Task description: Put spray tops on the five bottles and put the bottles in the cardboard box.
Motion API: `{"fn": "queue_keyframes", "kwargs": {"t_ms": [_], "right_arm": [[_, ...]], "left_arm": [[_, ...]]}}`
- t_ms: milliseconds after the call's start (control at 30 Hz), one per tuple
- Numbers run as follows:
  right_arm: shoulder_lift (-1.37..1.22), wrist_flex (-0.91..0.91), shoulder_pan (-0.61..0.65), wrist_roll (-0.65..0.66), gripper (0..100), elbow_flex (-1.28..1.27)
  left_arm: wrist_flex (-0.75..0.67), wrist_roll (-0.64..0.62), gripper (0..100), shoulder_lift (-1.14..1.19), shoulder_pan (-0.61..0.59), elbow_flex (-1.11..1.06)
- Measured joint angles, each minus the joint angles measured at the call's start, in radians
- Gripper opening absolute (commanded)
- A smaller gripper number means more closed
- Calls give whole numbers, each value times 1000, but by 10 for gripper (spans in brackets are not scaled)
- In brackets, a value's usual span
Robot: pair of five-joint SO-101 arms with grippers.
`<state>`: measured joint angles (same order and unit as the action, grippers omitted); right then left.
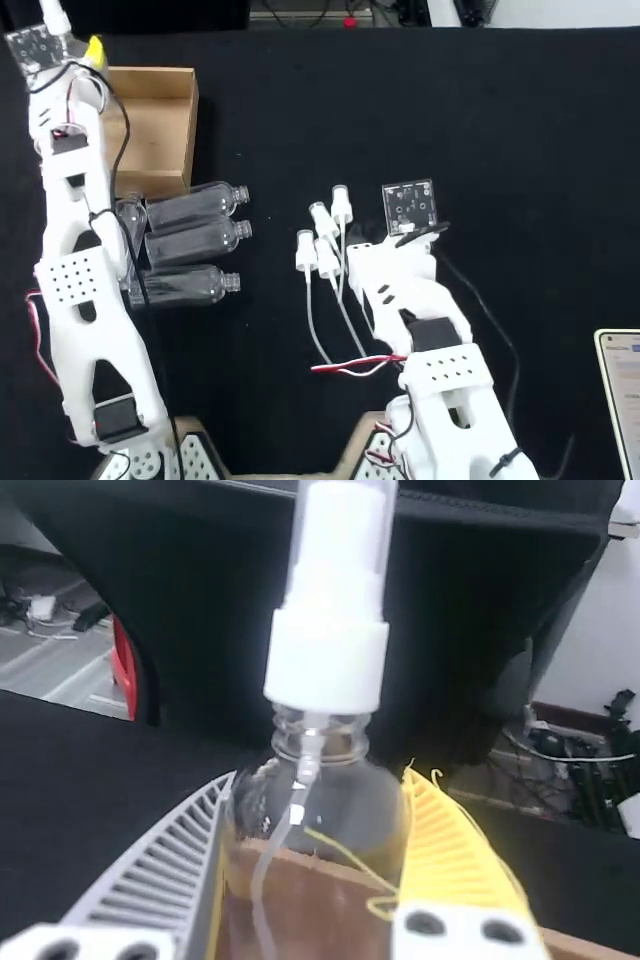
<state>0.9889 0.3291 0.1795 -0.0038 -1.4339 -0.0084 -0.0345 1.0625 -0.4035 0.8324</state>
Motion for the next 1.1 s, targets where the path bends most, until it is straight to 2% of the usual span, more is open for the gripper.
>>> {"fn": "queue_keyframes", "kwargs": {"t_ms": [100, 367, 600, 700, 800, 867, 1100], "right_arm": [[0, 0, 0, 0, 59, 0], [0, 0, 0, 0, 59, 0], [0, 0, 0, 0, 59, 0], [0, 0, 0, 0, 59, 0], [0, 0, 0, 0, 59, 0], [0, 0, 0, 0, 59, 0], [0, 0, 0, 0, 59, 0]], "left_arm": [[2, 41, 155, 104, -18, 124], [8, 48, 155, 361, -26, 473], [18, 48, 160, 488, -26, 629], [114, 48, 183, 493, -26, 700], [261, -3, 285, 491, -26, 756], [304, -20, 328, 493, -28, 763], [327, -31, 279, 497, -29, 767]]}}
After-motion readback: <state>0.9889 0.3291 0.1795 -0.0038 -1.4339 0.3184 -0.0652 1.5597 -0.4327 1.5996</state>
